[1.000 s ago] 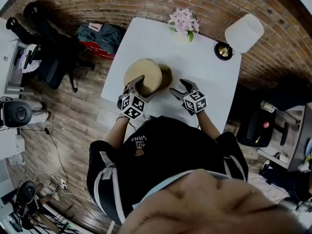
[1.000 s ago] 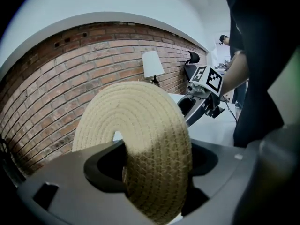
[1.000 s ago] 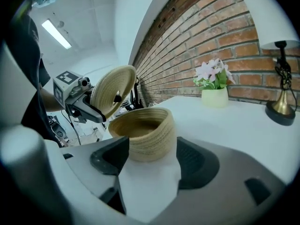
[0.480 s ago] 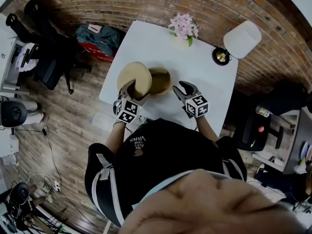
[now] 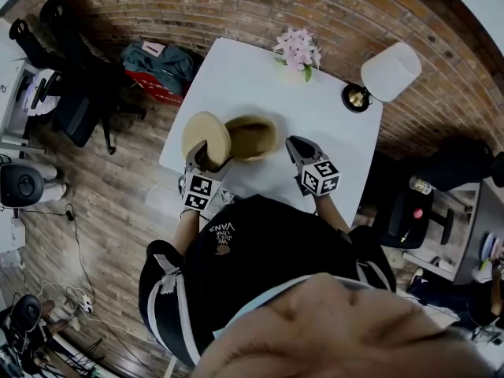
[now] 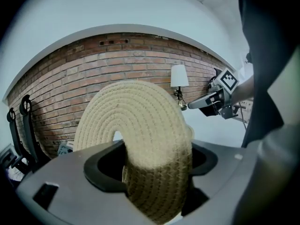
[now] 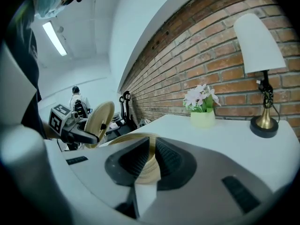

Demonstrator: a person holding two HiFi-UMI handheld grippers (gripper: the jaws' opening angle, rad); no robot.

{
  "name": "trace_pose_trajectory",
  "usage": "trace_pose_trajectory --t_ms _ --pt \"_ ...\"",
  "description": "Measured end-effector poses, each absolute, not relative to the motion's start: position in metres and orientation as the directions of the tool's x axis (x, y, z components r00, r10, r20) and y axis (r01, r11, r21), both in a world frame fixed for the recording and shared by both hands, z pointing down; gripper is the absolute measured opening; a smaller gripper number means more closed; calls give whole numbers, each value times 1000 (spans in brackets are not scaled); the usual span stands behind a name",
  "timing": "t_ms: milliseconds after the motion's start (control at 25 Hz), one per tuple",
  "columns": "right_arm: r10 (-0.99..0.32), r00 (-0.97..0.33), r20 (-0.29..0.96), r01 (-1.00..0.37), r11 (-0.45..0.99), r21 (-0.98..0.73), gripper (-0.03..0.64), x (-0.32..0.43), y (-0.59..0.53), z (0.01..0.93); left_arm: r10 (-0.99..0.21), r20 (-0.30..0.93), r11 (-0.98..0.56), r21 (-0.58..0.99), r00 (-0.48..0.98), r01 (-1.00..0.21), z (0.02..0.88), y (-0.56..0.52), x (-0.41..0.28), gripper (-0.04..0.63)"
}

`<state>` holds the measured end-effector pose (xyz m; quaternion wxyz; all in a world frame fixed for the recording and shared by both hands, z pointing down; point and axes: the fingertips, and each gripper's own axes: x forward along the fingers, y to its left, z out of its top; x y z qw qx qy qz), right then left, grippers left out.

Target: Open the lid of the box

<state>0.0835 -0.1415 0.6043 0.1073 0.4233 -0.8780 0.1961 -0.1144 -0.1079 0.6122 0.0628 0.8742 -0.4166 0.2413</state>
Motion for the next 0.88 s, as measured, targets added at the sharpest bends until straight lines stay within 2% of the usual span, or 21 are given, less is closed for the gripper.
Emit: trace_pose_trajectory --t_ms 440,880 --pt "-719 -603 344 -797 539 -272 8 74 -138 602 -734 425 -602 -45 530 -797 610 -98 -133 357" --pt "-731 -580 358 -813 494 -308 3 71 -127 612 -707 430 -610 30 561 -792 622 -84 -137 354"
